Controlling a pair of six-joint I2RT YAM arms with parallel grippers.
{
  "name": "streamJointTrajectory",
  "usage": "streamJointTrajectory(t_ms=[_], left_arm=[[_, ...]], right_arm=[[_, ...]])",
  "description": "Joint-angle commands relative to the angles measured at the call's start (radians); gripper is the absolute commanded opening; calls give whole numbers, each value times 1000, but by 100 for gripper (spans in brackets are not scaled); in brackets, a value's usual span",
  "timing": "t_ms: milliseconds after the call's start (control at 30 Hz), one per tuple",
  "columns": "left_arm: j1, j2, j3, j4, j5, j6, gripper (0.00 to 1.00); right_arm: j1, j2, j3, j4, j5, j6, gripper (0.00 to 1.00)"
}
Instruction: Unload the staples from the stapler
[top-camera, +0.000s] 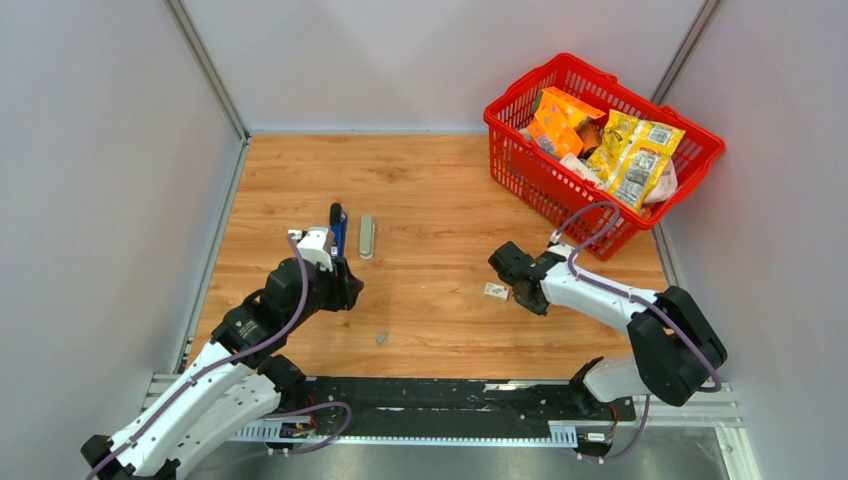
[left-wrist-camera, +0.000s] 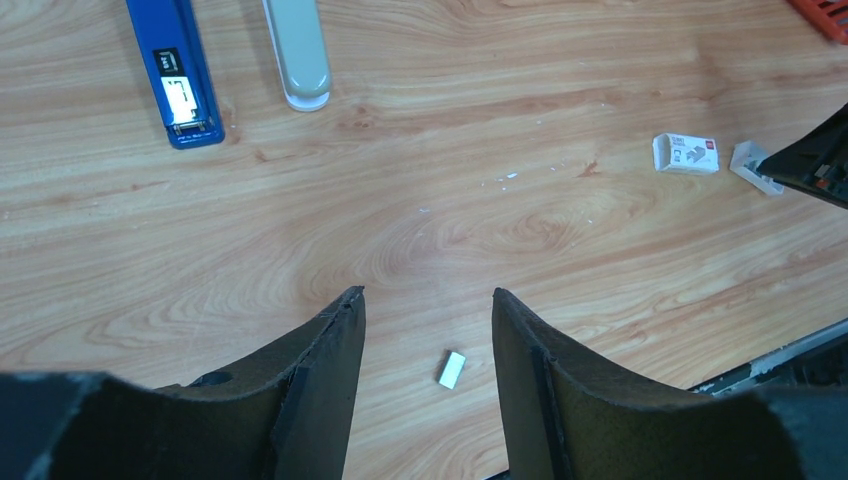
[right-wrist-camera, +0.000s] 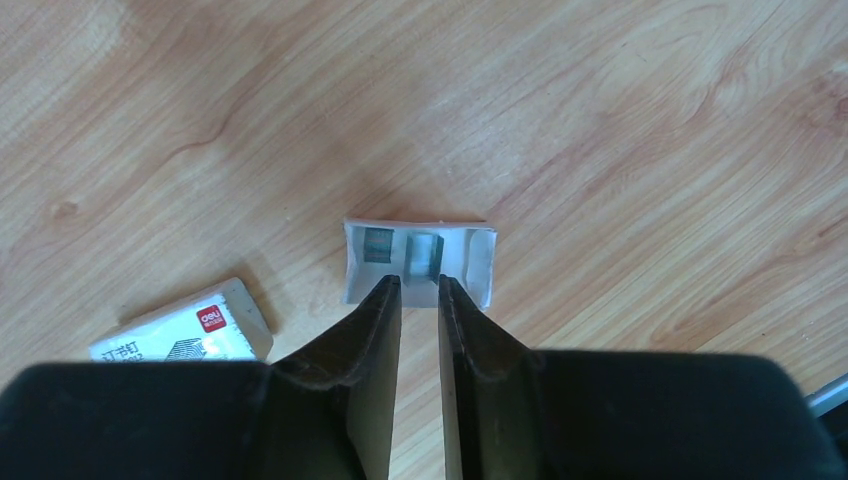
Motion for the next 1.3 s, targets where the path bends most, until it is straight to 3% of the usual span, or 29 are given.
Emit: streamJointTrajectory(t_ms=[0,667,1000,1133,1267], left_arm=[[-1,1,32,30,-1,17,57],[-1,2,33,29,-8,15,58],[-1,12,15,23,-25,-9,57],[-1,7,26,20,-15,-14,57],[-1,-8,56,-9,-16,-8,58]], right_arm=[[-6,8,-13,19,12,7,23],[36,-111,62,-21,-1,-51,26],[244,-19,195,57,-26,-229,30],[326,30,223,119,-80,-208,38],[410,89,266,131,-82,-130,38]])
